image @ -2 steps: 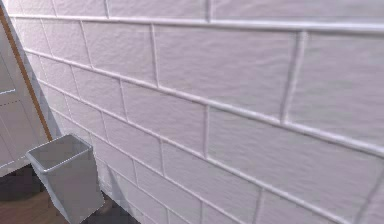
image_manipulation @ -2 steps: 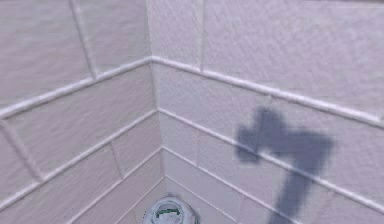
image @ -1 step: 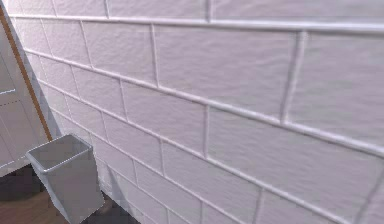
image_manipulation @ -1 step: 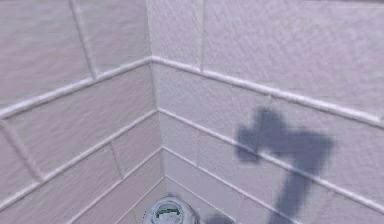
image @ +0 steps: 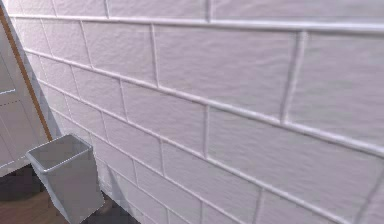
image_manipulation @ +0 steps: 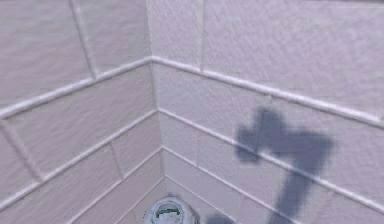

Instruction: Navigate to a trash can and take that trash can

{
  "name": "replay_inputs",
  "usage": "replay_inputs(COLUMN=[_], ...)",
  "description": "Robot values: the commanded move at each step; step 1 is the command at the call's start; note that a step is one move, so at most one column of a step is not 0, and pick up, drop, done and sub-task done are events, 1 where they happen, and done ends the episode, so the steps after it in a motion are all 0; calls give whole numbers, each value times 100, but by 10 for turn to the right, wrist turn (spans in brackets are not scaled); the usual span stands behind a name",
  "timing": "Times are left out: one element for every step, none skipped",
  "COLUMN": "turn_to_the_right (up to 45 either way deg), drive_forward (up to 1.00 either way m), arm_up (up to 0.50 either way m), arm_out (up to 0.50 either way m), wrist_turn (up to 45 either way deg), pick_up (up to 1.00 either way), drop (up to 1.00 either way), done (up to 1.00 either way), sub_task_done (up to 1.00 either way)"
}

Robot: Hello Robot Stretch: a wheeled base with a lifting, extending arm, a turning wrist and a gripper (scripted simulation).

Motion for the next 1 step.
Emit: replay_inputs(turn_to_the_right=[0], drive_forward=[0], arm_up=[0], arm_out=[0], wrist_turn=[450], pick_up=[0], drop=[0], done=[0], sub_task_done=[0])
